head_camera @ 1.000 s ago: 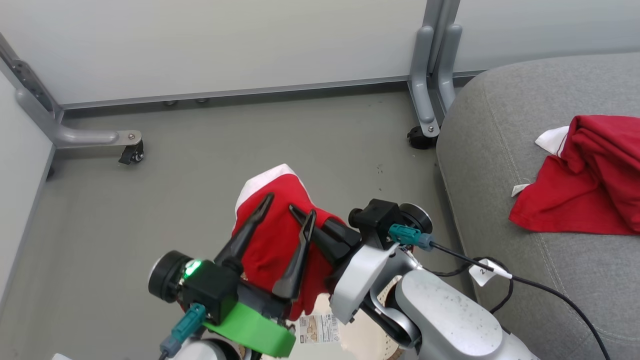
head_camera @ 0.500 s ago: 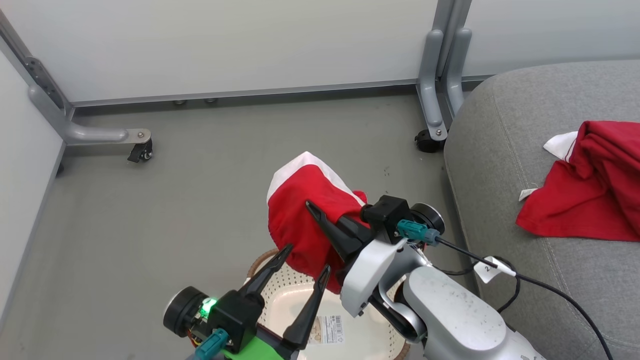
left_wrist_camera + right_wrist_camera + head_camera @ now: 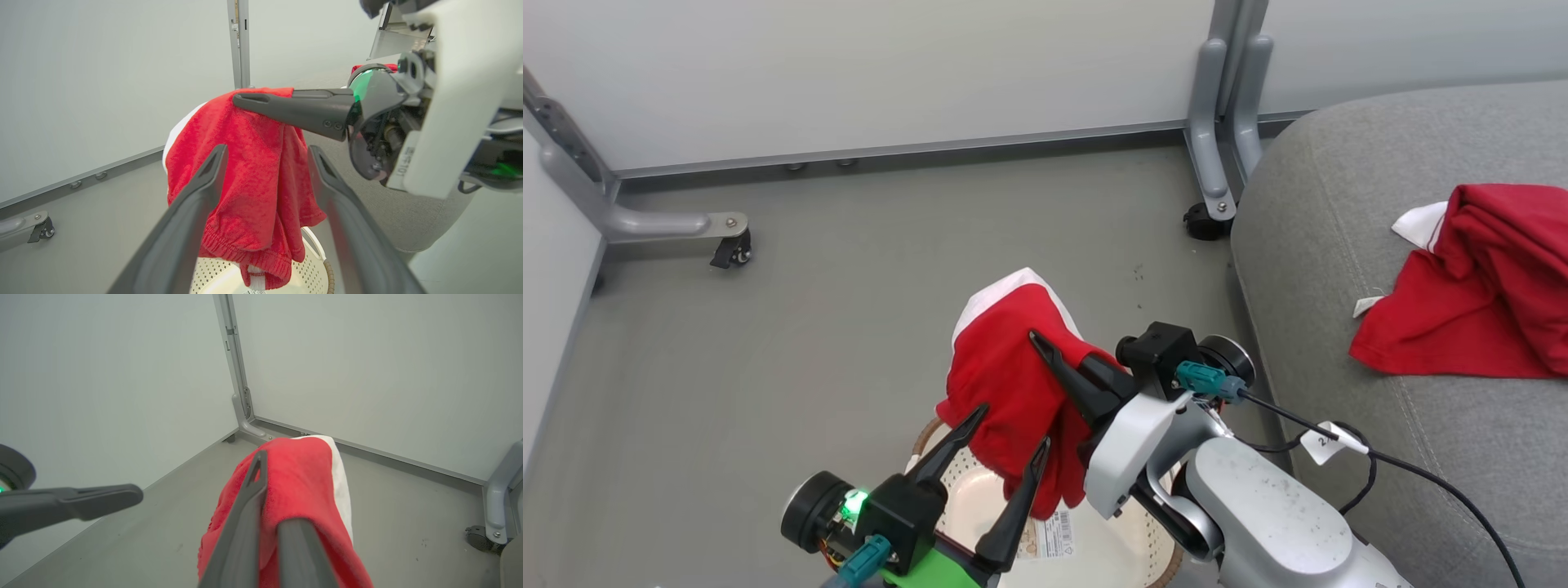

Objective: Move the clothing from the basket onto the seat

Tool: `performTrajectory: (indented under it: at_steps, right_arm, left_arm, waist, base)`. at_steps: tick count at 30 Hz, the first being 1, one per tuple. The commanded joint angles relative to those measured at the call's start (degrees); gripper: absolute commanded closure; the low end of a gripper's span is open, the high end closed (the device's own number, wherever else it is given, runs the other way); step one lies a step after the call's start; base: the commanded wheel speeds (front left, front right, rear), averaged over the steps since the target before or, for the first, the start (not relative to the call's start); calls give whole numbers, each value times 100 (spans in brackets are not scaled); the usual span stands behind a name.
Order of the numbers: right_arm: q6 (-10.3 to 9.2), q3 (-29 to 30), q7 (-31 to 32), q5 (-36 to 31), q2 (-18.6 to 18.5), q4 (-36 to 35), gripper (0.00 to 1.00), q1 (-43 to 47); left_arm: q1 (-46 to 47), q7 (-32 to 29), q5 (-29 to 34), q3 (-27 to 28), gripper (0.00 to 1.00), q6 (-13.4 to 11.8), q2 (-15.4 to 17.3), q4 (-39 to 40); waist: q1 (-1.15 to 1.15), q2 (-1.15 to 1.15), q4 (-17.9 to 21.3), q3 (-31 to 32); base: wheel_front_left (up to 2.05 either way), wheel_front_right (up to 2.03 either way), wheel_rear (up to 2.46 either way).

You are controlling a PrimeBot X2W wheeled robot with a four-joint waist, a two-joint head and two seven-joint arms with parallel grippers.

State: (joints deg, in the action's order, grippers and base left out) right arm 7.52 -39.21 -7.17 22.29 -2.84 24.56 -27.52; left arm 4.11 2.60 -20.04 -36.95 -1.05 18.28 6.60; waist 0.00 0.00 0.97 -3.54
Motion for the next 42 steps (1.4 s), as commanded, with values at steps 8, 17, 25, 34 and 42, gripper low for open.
performTrajectory:
  at_steps: [8, 17, 25, 34, 42]
  right_arm:
    - [-6, 102, -69, -95, -24, -15, 100, -79]
    - [-6, 424, -186, -165, -57, -14, 100, -107]
    - [-6, 867, -349, -346, -67, -40, 100, -84]
    - [-6, 1501, -501, -477, -70, -103, 100, -2]
    - [-6, 2293, -587, -658, -178, -304, 100, -335]
  left_arm:
    - [186, 28, 54, 57, 0, -80, 36, -50]
    - [400, -40, 107, 64, 0, -46, 145, -18]
    - [643, -178, 147, 63, 0, 29, 248, 25]
    - [826, -356, 165, -9, 0, 116, 369, 127]
    - [1107, -454, 204, -75, 0, 250, 403, 68]
  waist:
    - [0, 0, 616, -168]
    - [0, 0, 1705, -450]
    - [0, 0, 2568, -775]
    - [0, 0, 3119, -1085]
    - [0, 0, 3142, -1344]
  base:
    - [0, 0, 0]
    - [0, 0, 0]
    - [0, 0, 0]
    - [0, 0, 0]
    - [0, 0, 0]
